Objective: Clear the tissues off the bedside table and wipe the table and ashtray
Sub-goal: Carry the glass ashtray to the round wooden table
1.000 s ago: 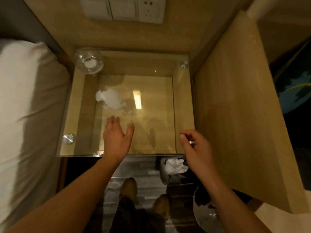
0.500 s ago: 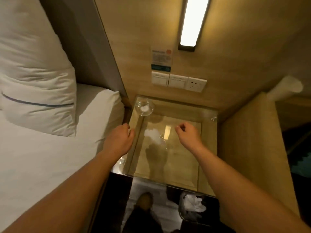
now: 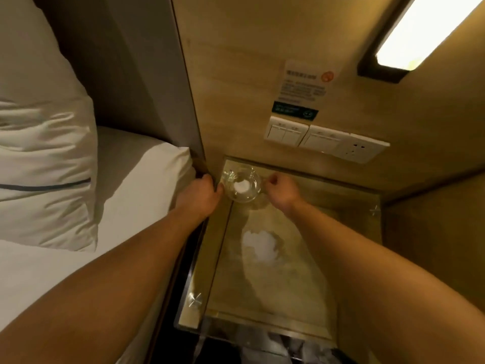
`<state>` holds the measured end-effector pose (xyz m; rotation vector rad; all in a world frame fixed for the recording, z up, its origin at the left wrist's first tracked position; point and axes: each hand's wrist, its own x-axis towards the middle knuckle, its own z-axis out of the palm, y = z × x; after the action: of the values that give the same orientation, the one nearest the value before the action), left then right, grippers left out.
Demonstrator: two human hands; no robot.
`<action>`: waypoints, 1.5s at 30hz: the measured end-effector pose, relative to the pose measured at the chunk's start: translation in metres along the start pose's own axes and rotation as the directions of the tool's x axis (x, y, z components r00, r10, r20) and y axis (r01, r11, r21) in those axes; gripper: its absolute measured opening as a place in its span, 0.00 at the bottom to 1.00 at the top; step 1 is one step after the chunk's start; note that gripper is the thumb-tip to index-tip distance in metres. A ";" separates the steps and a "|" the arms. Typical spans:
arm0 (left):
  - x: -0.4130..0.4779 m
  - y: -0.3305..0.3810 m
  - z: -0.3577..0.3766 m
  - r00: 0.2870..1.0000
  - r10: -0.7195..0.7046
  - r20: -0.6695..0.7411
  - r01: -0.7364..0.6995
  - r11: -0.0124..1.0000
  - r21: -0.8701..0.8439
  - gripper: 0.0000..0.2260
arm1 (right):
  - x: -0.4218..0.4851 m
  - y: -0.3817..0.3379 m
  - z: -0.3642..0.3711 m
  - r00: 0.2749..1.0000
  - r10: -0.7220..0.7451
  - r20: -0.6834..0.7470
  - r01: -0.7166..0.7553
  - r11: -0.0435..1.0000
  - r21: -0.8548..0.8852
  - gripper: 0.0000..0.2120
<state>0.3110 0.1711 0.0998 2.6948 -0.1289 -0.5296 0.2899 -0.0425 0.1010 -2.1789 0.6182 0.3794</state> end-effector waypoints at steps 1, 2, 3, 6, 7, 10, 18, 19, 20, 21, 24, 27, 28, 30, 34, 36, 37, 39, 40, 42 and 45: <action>0.010 -0.003 0.005 1.000 -0.005 0.019 0.005 1.000 0.007 0.20 | 0.010 0.000 0.005 1.000 0.007 -0.010 -0.007 1.000 0.007 0.08; 0.019 -0.004 0.010 0.999 -0.014 0.041 0.014 1.000 -0.005 0.19 | 0.020 0.000 0.010 1.000 0.011 -0.011 -0.011 1.000 0.011 0.08; 0.027 -0.006 0.015 0.998 -0.021 0.058 0.022 0.999 -0.031 0.19 | 0.028 0.001 0.014 1.000 0.018 -0.007 -0.018 1.000 0.011 0.08; 0.042 -0.007 0.026 0.997 -0.015 0.082 0.022 0.996 -0.087 0.18 | 0.048 0.004 0.023 0.999 0.046 -0.006 -0.046 0.999 0.025 0.10; 0.045 -0.007 0.028 0.997 -0.012 0.081 0.020 0.995 -0.096 0.18 | 0.052 0.005 0.025 0.999 0.049 -0.010 -0.048 0.999 0.023 0.13; 0.053 -0.006 0.034 0.997 -0.008 0.080 0.017 0.993 -0.118 0.16 | 0.060 0.008 0.029 0.999 0.039 -0.007 -0.039 0.999 -0.005 0.15; 0.059 -0.007 0.041 0.996 0.044 0.072 -0.035 0.991 -0.127 0.18 | 0.068 0.019 0.035 0.999 0.037 -0.035 -0.038 0.999 -0.018 0.11; 0.060 -0.006 0.040 0.996 0.048 0.077 -0.039 0.992 -0.124 0.17 | 0.065 0.018 0.035 0.999 0.031 -0.037 -0.032 0.999 -0.023 0.11; 0.059 -0.005 0.038 0.996 0.050 0.081 -0.040 0.992 -0.119 0.15 | 0.062 0.017 0.035 0.999 0.026 -0.039 -0.027 0.999 -0.022 0.10; 0.057 -0.004 0.036 0.995 0.058 0.079 -0.049 0.992 -0.112 0.14 | 0.058 0.016 0.035 0.999 0.023 -0.047 -0.024 1.000 -0.018 0.10; 0.049 0.000 0.030 0.991 0.099 0.088 -0.093 0.993 -0.067 0.12 | 0.042 0.016 0.030 0.997 0.030 -0.077 -0.031 1.000 -0.005 0.10; 0.033 0.011 0.017 0.984 0.127 0.124 -0.124 0.992 -0.033 0.13 | 0.013 0.016 0.015 0.995 0.067 -0.074 -0.066 0.998 0.016 0.07; 0.026 0.018 0.011 0.982 0.139 0.125 -0.137 0.990 -0.023 0.13 | 0.002 0.017 0.007 0.994 0.070 -0.080 -0.070 0.998 0.011 0.07; 0.006 0.037 -0.002 0.975 0.180 0.128 -0.180 0.984 -0.008 0.13 | -0.026 0.018 -0.013 0.993 0.064 -0.097 -0.066 0.998 -0.017 0.10; -0.042 0.086 -0.024 0.948 0.272 0.163 -0.279 0.960 0.016 0.14 | -0.090 0.025 -0.061 0.980 0.124 -0.153 -0.128 0.992 -0.013 0.09; -0.066 0.111 -0.027 0.931 0.325 0.167 -0.330 0.944 0.004 0.15 | -0.125 0.034 -0.087 0.965 0.152 -0.214 -0.155 0.988 0.001 0.07; -0.079 0.125 -0.028 0.921 0.351 0.170 -0.357 0.934 0.006 0.16 | -0.143 0.039 -0.101 0.955 0.170 -0.242 -0.171 0.985 0.019 0.08; -0.109 0.156 -0.032 0.894 0.407 0.186 -0.417 0.909 0.017 0.16 | -0.182 0.052 -0.128 0.937 0.220 -0.273 -0.211 0.976 0.060 0.08; -0.126 0.172 -0.034 0.877 0.438 0.200 -0.449 0.894 0.012 0.16 | -0.201 0.060 -0.141 0.927 0.242 -0.287 -0.226 0.970 0.089 0.06; -0.158 0.204 -0.034 0.830 0.509 0.227 -0.523 0.852 0.002 0.15 | -0.243 0.078 -0.166 0.901 0.277 -0.333 -0.237 0.959 0.156 0.05; -0.208 0.249 -0.027 0.758 0.590 0.279 -0.618 0.786 0.017 0.12 | -0.310 0.105 -0.198 0.850 0.333 -0.409 -0.272 0.941 0.201 0.05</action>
<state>0.1252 -0.0141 0.2921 2.4532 -1.0954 -0.6669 -0.0143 -0.1612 0.2999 -2.0420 1.2149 -0.0042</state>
